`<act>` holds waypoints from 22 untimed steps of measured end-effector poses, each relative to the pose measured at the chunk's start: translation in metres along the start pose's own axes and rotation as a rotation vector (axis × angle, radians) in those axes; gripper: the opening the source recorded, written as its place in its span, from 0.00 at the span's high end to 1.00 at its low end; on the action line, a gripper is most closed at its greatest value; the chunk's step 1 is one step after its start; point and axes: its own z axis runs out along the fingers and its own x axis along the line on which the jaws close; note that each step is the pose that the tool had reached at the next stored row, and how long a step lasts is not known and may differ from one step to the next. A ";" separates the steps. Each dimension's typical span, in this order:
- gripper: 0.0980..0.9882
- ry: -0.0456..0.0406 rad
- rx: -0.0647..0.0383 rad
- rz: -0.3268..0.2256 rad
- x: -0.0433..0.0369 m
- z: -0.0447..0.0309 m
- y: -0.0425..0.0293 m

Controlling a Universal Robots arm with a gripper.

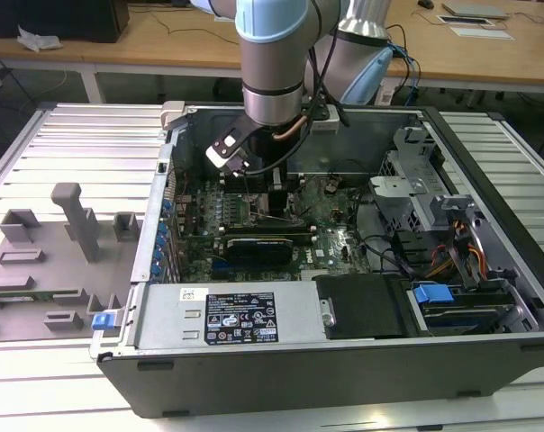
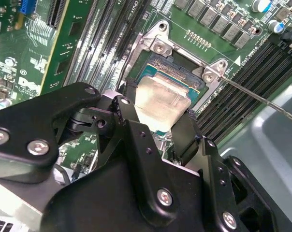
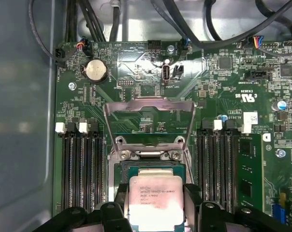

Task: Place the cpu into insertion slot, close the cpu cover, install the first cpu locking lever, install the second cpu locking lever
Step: 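Place the cpu into insertion slot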

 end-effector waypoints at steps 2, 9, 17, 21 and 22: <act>0.50 0.0001 0.000 0.000 0.0010 0.0019 -0.0003; 0.50 -0.0001 0.000 0.000 0.0033 0.0102 -0.0026; 0.50 0.0000 0.000 0.000 0.0038 0.0118 -0.0029; 0.50 0.0000 0.000 0.000 0.0041 0.0120 -0.0029; 0.50 0.0000 0.000 0.000 0.0042 0.0120 -0.0029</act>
